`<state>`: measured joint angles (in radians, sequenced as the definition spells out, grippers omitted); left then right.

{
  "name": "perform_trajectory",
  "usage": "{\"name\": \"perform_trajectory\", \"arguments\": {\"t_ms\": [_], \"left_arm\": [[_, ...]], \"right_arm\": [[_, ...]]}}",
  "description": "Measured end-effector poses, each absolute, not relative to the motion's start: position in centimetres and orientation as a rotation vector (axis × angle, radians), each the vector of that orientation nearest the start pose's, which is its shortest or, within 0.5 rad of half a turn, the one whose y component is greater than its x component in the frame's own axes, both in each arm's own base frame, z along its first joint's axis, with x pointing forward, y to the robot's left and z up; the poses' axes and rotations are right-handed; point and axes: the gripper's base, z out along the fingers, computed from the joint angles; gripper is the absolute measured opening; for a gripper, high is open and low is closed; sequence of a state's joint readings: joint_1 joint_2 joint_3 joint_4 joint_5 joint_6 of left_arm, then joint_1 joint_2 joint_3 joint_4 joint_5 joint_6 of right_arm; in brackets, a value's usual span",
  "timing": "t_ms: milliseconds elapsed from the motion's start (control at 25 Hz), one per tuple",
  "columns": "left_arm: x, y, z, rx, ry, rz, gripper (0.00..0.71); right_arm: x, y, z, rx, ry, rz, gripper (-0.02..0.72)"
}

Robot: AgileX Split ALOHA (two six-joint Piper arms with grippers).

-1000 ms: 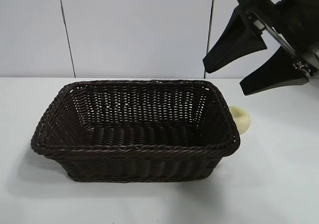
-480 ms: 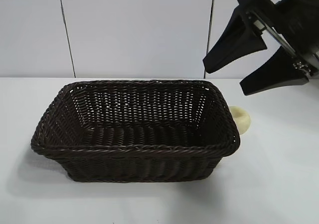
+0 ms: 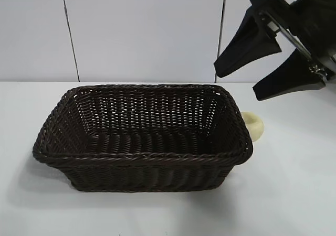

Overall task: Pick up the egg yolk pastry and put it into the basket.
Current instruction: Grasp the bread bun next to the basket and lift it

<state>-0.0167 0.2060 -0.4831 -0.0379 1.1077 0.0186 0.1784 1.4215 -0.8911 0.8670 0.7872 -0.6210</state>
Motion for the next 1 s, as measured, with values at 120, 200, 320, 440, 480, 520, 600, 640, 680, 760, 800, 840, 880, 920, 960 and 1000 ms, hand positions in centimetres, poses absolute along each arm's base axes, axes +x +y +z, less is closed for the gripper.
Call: {"name": "perform_trajectory", "arguments": {"t_ms": [120, 200, 320, 440, 480, 520, 600, 640, 680, 760, 800, 840, 880, 920, 960, 1000], "left_arm": [[0.8, -0.3, 26.8, 0.039, 2.208, -0.046, 0.598], [-0.2, -0.3, 26.8, 0.040, 2.142, -0.045, 0.598], [-0.8, -0.3, 26.8, 0.041, 2.113, -0.046, 0.598], [-0.8, -0.3, 26.8, 0.041, 2.114, -0.046, 0.598], [-0.8, -0.3, 26.8, 0.041, 2.114, -0.046, 0.598], [-0.8, -0.3, 26.8, 0.041, 2.114, -0.046, 0.598], [-0.8, -0.3, 26.8, 0.041, 2.114, -0.046, 0.598], [-0.8, -0.3, 26.8, 0.041, 2.114, -0.046, 0.598], [-0.8, -0.3, 26.8, 0.041, 2.114, -0.046, 0.598], [-0.8, -0.3, 26.8, 0.041, 2.114, -0.046, 0.598], [-0.8, -0.3, 26.8, 0.041, 2.114, -0.046, 0.598], [-0.8, -0.3, 26.8, 0.041, 2.114, -0.046, 0.598], [-0.8, -0.3, 26.8, 0.041, 2.114, -0.046, 0.598], [-0.8, -0.3, 26.8, 0.041, 2.114, -0.046, 0.598], [-0.8, -0.3, 26.8, 0.041, 2.114, -0.046, 0.598], [-0.8, -0.3, 26.8, 0.041, 2.114, -0.046, 0.598]], "right_arm": [[25.9, 9.7, 25.5, -0.346, 2.532, 0.831, 0.579], [25.9, 9.7, 25.5, -0.344, 2.532, 0.831, 0.579], [25.9, 9.6, 25.5, -0.301, 2.548, 0.841, 0.579], [26.0, 9.5, 25.6, -0.260, 2.576, 0.816, 0.579], [26.2, 9.4, 25.8, -0.255, 2.581, 0.797, 0.579], [26.3, 9.3, 25.9, -0.248, 2.588, 0.776, 0.579], [26.7, 9.0, 26.5, -0.255, 2.595, 0.716, 0.579], [27.0, 8.9, 26.9, -0.254, 2.595, 0.684, 0.579], [27.3, 8.8, 27.2, -0.246, 2.600, 0.662, 0.579], [28.1, 8.6, 27.9, -0.246, 2.606, 0.609, 0.579], [28.6, 8.6, 28.0, -0.242, 2.618, 0.589, 0.579], [29.2, 8.6, 28.1, -0.239, 2.624, 0.577, 0.579], [29.7, 8.6, 28.2, -0.246, 2.629, 0.567, 0.579], [30.3, 8.7, 28.1, -0.249, 2.639, 0.563, 0.579], [30.9, 8.8, 27.9, -0.250, 2.651, 0.563, 0.579], [31.4, 8.9, 27.7, -0.251, 2.662, 0.561, 0.579]]}}
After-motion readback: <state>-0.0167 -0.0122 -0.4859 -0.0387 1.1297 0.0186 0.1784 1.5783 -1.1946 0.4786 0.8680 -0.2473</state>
